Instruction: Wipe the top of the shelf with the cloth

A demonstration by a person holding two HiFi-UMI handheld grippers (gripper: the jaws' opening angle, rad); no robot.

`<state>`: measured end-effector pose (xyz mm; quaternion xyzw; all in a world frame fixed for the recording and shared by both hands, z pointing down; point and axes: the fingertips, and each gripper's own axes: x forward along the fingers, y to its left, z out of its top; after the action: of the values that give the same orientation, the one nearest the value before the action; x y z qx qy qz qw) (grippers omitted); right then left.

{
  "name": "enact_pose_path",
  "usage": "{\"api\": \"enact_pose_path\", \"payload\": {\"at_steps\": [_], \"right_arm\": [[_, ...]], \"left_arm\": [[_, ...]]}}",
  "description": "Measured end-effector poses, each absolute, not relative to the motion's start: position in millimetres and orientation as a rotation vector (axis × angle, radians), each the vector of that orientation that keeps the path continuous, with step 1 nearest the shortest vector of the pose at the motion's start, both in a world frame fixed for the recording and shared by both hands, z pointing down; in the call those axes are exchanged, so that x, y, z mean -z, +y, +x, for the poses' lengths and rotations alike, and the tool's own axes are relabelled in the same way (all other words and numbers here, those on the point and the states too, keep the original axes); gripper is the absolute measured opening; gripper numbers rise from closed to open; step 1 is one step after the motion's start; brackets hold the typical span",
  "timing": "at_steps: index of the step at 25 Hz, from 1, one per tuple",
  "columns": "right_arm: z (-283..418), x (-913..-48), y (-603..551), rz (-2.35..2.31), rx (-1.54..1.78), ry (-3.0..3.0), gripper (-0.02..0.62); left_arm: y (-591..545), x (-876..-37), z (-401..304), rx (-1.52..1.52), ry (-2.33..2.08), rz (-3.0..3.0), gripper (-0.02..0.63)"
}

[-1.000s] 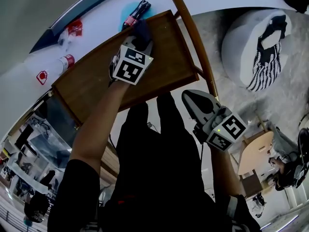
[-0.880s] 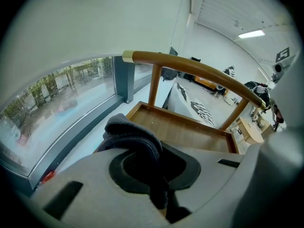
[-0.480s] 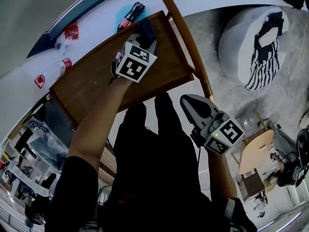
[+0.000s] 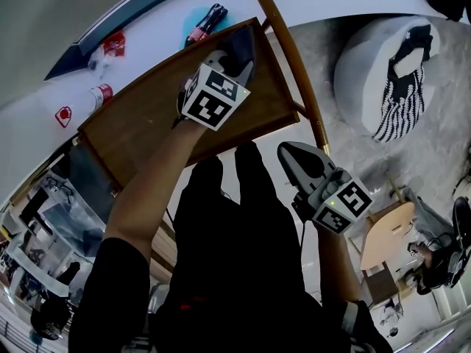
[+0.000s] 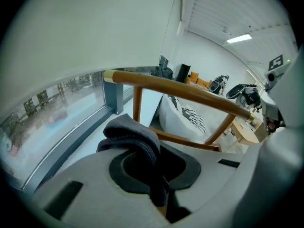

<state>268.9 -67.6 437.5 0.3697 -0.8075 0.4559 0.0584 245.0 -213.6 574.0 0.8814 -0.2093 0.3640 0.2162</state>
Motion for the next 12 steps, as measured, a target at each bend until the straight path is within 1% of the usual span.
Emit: {"api": "enact_pose_path", "payload": {"at_steps": [6, 12], "right_arm": [[238.0, -428.8, -71.4, 1.036, -1.345, -2.487, 0.005], [189.4, -420.5, -71.5, 0.91, -1.306, -2.526, 0.005]], "left_arm": [[-207.2, -532.6, 208.3, -0.907, -0.668, 2.463, 0.049], [-183.7, -507.9, 129.2, -0.871, -0.806, 2.419, 0.049]]}}
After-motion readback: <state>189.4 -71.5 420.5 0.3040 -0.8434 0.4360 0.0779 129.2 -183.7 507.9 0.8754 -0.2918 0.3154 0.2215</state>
